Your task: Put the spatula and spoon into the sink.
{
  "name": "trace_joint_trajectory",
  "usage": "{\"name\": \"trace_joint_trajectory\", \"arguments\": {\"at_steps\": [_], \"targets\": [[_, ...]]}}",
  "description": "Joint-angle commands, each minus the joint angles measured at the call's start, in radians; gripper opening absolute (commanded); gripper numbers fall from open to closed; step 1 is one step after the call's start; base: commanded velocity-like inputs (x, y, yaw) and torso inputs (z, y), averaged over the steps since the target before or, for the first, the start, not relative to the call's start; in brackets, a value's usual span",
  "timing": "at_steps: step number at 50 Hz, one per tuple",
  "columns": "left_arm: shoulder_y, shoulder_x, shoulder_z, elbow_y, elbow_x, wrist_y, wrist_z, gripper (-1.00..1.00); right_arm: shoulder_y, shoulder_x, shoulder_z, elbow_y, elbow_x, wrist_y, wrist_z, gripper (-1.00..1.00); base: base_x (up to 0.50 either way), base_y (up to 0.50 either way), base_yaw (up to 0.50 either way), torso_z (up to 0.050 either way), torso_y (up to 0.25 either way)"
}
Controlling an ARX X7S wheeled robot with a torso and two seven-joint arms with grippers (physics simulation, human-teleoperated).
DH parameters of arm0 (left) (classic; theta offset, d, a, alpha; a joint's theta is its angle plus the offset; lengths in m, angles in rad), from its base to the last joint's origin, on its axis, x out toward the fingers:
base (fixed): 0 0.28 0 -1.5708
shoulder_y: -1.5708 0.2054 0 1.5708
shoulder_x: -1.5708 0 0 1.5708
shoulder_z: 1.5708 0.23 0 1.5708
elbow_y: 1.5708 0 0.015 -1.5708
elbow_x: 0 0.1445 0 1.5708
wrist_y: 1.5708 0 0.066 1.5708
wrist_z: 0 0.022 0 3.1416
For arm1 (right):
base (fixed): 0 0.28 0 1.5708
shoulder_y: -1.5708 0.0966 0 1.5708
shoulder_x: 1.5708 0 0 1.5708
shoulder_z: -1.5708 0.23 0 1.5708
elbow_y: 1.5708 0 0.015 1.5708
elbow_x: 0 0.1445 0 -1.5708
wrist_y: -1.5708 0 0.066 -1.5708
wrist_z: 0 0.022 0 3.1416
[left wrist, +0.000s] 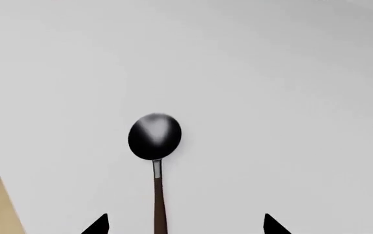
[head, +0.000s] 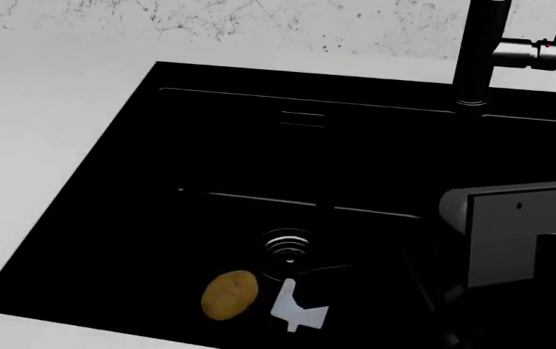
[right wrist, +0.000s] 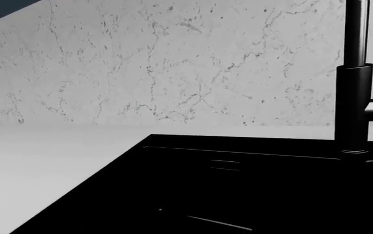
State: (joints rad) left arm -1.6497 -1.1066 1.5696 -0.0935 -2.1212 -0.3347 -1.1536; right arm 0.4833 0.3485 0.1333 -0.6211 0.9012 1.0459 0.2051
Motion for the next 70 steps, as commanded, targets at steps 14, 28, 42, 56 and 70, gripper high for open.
{"name": "trace_joint_trajectory", "arguments": {"at_steps": [14, 28, 42, 56, 70], "targets": [[0.057, 0.031, -0.039, -0.086, -0.008, 0.056, 0.096, 1.00, 0.004, -0.013, 0.010, 0.011, -0.006, -0.006, -0.010, 1.00, 0.00, 0.00, 0.00, 0.000, 0.000], [0.077, 0.031, -0.043, -0.123, -0.011, 0.076, 0.111, 1.00, -0.001, -0.008, 0.011, 0.012, 0.002, -0.012, -0.005, 1.00, 0.00, 0.00, 0.00, 0.000, 0.000], [0.096, 0.028, -0.046, -0.151, -0.022, 0.085, 0.127, 1.00, 0.001, -0.008, 0.016, 0.010, 0.019, -0.017, -0.001, 1.00, 0.00, 0.00, 0.00, 0.000, 0.000], [0.149, 0.036, -0.039, -0.195, -0.046, 0.096, 0.165, 1.00, 0.001, -0.005, 0.008, 0.005, 0.025, -0.018, 0.009, 1.00, 0.00, 0.00, 0.00, 0.000, 0.000], [0.205, 0.066, -0.029, -0.248, -0.067, 0.106, 0.211, 1.00, -0.005, 0.000, 0.011, 0.001, 0.034, -0.021, 0.019, 1.00, 0.00, 0.00, 0.00, 0.000, 0.000]]}}
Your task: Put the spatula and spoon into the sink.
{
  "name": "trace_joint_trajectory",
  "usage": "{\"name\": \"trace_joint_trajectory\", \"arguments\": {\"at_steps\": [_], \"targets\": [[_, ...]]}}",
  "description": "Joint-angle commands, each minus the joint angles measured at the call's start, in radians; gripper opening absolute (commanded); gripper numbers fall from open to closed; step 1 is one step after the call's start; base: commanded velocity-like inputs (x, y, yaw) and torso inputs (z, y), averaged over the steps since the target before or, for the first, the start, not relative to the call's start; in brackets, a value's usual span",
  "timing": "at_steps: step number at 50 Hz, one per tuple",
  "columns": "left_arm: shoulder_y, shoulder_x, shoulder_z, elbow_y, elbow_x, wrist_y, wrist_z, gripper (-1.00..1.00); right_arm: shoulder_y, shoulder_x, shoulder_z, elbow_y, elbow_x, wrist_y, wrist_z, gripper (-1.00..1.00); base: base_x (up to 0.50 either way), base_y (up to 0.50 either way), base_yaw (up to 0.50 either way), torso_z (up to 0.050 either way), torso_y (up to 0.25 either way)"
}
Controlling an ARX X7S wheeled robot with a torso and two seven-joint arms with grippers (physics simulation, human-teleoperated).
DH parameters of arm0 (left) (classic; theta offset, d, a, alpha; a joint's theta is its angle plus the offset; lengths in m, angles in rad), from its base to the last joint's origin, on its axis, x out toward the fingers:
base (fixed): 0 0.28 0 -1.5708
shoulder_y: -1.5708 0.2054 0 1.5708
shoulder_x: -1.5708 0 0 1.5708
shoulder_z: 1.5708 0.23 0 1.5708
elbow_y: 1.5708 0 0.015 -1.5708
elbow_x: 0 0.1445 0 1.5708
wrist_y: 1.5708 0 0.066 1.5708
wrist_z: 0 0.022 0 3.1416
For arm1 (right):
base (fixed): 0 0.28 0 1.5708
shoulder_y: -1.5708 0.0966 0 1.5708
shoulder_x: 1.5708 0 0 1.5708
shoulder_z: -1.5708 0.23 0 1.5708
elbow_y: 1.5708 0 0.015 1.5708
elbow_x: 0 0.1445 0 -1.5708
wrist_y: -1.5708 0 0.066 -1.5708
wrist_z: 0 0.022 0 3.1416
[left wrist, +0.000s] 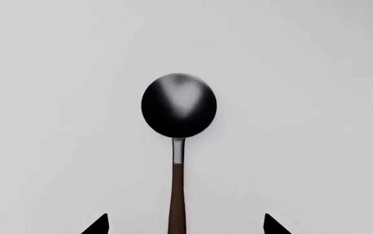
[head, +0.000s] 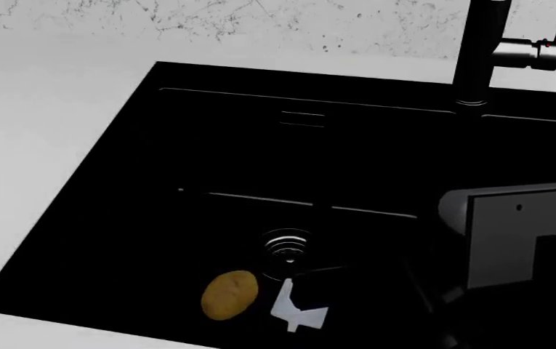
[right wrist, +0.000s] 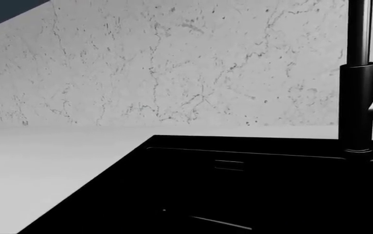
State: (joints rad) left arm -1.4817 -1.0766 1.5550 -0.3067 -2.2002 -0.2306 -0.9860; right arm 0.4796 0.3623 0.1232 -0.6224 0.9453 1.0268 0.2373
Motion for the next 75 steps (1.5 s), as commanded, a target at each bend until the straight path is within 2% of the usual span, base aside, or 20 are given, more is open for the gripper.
{"name": "trace_joint_trajectory", "arguments": {"at_steps": [1, 22, 29, 30, 40, 48, 57, 75], "targets": [[0.044, 0.038, -0.017, -0.040, 0.004, 0.007, 0.048, 1.00, -0.002, -0.013, 0.021, 0.002, -0.009, -0.002, -0.012, 1.00, 0.00, 0.00, 0.00, 0.000, 0.000], [0.094, 0.096, -0.009, -0.160, -0.017, -0.010, 0.137, 1.00, -0.003, -0.006, 0.022, -0.001, 0.006, -0.004, 0.001, 1.00, 0.00, 0.00, 0.00, -0.001, 0.000], [0.121, 0.104, -0.009, -0.189, -0.038, 0.000, 0.132, 1.00, 0.009, -0.004, 0.014, 0.002, 0.008, -0.001, 0.007, 1.00, 0.00, 0.00, 0.00, -0.001, 0.000], [0.123, 0.104, -0.008, -0.190, -0.039, 0.001, 0.125, -1.00, 0.012, -0.004, 0.014, 0.001, 0.010, 0.001, 0.010, 1.00, 0.00, 0.00, 0.00, -0.010, 0.000], [0.130, 0.115, -0.010, -0.199, -0.039, 0.002, 0.132, -1.00, 0.016, -0.003, 0.009, 0.001, 0.011, 0.000, 0.020, 1.00, 0.00, 0.00, 0.00, -0.001, 0.000], [0.107, 0.096, -0.024, -0.126, -0.004, 0.028, 0.129, -1.00, 0.017, 0.000, 0.008, 0.000, 0.018, 0.001, 0.026, 1.00, 0.00, 0.00, 0.00, -0.002, 0.000], [-0.018, 0.079, -0.049, 0.048, 0.104, 0.027, 0.081, -1.00, 0.019, 0.002, -0.003, 0.007, 0.014, -0.007, 0.022, 1.00, 0.00, 0.00, 0.00, 0.000, 0.000], [-0.210, 0.134, -0.095, 0.239, 0.245, -0.017, 0.022, -1.00, 0.006, 0.006, -0.012, 0.031, 0.001, -0.040, -0.001, 1.00, 0.00, 0.00, 0.00, 0.000, 0.000]]}}
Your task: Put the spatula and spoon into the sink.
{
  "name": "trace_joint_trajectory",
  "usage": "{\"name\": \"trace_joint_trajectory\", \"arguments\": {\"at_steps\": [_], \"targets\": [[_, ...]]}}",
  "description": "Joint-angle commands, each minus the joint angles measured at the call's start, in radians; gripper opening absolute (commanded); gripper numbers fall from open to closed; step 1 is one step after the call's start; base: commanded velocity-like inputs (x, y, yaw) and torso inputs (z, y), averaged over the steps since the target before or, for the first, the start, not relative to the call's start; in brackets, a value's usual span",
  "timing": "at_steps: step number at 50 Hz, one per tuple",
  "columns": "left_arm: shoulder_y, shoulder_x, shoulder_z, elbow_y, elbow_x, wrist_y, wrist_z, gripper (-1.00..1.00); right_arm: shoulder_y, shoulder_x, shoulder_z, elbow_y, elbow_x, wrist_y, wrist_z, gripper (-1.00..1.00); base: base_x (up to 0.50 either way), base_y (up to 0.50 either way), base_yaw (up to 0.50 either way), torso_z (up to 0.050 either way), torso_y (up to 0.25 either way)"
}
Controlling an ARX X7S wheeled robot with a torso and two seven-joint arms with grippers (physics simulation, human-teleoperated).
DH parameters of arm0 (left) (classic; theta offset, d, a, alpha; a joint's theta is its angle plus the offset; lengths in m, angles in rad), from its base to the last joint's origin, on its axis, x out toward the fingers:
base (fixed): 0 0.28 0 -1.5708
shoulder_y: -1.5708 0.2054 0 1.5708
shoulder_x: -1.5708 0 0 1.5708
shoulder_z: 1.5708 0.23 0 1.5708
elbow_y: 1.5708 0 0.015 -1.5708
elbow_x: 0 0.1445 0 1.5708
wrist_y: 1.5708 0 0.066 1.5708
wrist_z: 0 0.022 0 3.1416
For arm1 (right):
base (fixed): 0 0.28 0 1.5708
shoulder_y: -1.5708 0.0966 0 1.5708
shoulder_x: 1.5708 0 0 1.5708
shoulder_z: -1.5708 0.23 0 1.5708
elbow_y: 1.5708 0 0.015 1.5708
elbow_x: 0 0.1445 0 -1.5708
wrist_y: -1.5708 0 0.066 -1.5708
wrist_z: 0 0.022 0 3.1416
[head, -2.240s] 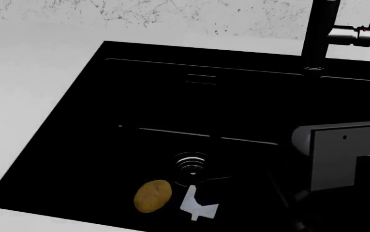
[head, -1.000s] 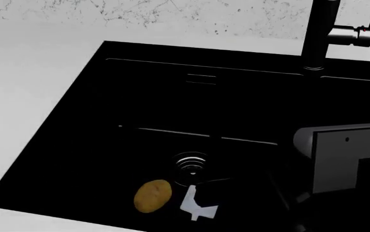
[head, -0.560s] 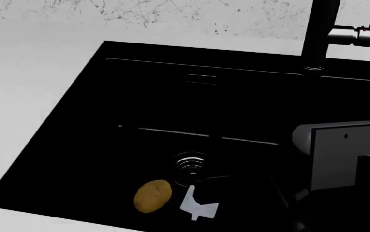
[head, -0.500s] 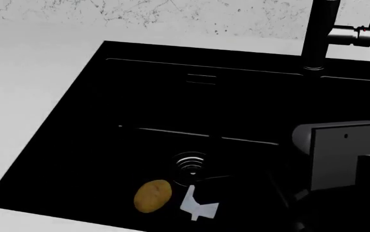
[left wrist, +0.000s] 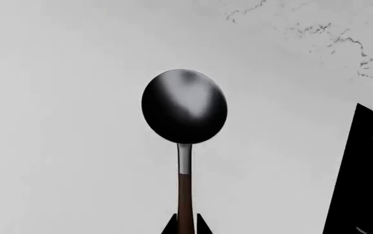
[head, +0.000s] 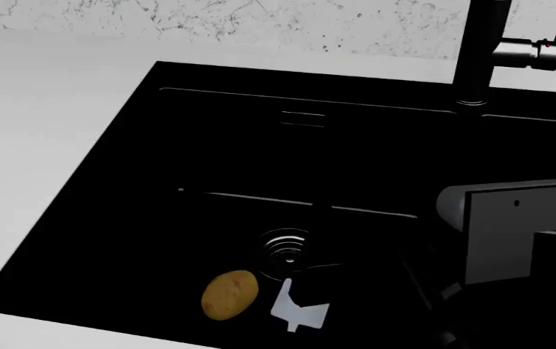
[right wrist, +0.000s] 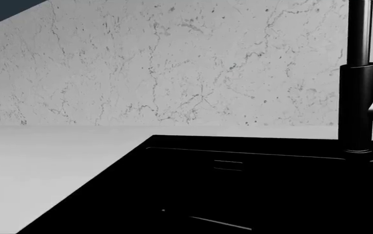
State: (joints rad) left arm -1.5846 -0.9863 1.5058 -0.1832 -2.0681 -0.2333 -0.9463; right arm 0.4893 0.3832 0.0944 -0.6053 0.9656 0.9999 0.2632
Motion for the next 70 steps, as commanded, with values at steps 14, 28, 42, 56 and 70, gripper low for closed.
{"name": "trace_joint_trajectory", "arguments": {"at_steps": [14, 28, 42, 56, 70], "targets": [[-0.148, 0.081, -0.066, 0.234, 0.191, 0.000, 0.001, -1.00, -0.007, -0.011, 0.008, 0.027, -0.025, -0.030, -0.036, 1.00, 0.00, 0.00, 0.00, 0.000, 0.000], [-0.120, 0.274, -0.070, 0.139, 0.099, -0.047, 0.178, -1.00, -0.003, -0.009, 0.005, 0.021, -0.013, -0.029, -0.028, 1.00, 0.00, 0.00, 0.00, 0.000, 0.000], [-0.053, 0.474, -0.064, 0.037, 0.049, -0.077, 0.373, -1.00, -0.004, -0.007, -0.003, 0.029, -0.018, -0.046, -0.036, 1.00, 0.00, 0.00, 0.00, 0.000, 0.000], [0.037, 0.596, -0.031, -0.110, 0.021, -0.103, 0.496, -1.00, -0.031, 0.001, 0.011, 0.008, -0.006, -0.060, -0.032, 1.00, 0.00, 0.00, 0.00, 0.000, 0.000], [0.104, 0.796, 0.051, -0.522, 0.016, -0.191, 0.650, -1.00, -0.036, 0.001, 0.004, 0.014, -0.008, -0.073, -0.036, 1.00, 0.00, 0.00, 0.00, 0.000, 0.000]]}}
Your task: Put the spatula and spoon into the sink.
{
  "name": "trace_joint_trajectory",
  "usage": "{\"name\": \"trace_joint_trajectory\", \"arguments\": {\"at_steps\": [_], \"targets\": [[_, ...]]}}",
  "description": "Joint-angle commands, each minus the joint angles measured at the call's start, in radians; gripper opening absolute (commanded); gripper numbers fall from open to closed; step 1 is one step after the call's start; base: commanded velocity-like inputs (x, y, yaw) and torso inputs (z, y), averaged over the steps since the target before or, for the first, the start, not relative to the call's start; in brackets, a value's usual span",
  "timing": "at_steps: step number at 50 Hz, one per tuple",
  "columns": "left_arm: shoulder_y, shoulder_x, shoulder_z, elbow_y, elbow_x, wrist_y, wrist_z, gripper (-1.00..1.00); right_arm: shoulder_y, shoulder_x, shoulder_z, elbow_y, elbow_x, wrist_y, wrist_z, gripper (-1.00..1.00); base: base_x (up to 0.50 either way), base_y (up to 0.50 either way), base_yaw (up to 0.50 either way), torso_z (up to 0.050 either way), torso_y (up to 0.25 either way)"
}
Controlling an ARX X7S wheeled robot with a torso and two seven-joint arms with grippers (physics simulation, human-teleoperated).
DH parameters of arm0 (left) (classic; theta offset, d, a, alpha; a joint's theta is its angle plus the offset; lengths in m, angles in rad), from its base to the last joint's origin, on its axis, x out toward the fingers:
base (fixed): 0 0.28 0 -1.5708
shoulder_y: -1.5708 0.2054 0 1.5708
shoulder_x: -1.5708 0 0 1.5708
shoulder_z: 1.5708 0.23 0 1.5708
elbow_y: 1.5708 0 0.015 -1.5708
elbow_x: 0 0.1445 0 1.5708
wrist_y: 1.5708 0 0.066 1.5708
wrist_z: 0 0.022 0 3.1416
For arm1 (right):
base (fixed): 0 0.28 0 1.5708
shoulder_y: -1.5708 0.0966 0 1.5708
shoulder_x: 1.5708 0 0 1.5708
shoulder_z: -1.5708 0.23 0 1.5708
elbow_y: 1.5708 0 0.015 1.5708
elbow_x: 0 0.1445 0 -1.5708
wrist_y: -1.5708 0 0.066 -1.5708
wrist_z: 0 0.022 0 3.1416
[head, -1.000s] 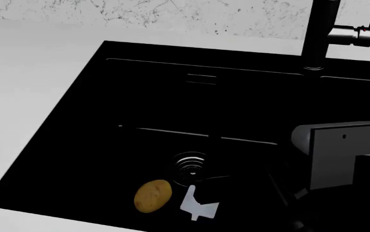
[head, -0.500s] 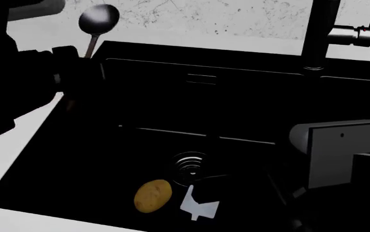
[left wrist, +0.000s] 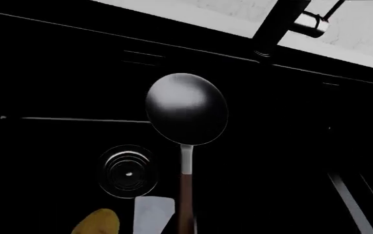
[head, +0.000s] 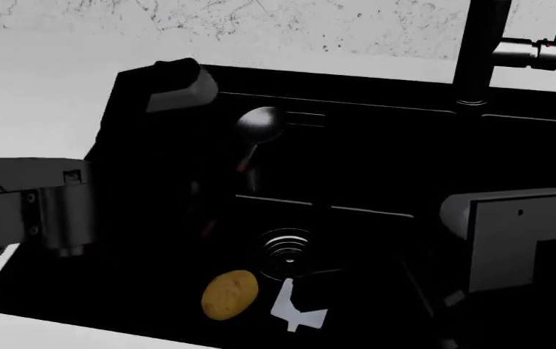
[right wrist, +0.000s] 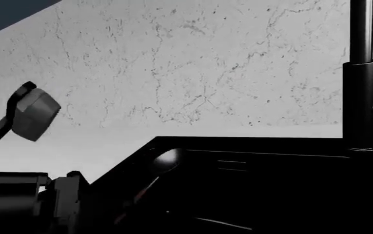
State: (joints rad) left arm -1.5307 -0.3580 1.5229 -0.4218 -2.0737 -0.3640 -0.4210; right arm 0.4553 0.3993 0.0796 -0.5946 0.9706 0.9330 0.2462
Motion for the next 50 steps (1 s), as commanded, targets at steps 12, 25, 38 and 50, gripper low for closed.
{"name": "trace_joint_trajectory", "arguments": {"at_steps": [12, 25, 38, 50], "targets": [[0.119, 0.358, 0.099, -0.694, 0.030, -0.164, 0.288, -1.00, -0.001, -0.007, 0.028, -0.016, 0.010, 0.005, 0.001, 1.00, 0.00, 0.00, 0.00, 0.000, 0.000], [0.201, 0.358, 0.115, -0.709, 0.066, -0.196, 0.221, -1.00, -0.004, 0.000, 0.032, -0.027, 0.023, 0.007, 0.014, 1.00, 0.00, 0.00, 0.00, 0.000, 0.000], [0.227, 0.358, 0.107, -0.707, 0.114, -0.188, 0.222, -1.00, -0.008, 0.003, 0.026, -0.020, 0.019, -0.002, 0.013, 1.00, 0.00, 0.00, 0.00, 0.000, 0.000], [0.203, 0.358, 0.096, -0.704, 0.116, -0.177, 0.243, 1.00, -0.009, 0.002, 0.019, -0.013, 0.017, -0.014, 0.007, 1.00, 0.00, 0.00, 0.00, -0.001, 0.000]]}}
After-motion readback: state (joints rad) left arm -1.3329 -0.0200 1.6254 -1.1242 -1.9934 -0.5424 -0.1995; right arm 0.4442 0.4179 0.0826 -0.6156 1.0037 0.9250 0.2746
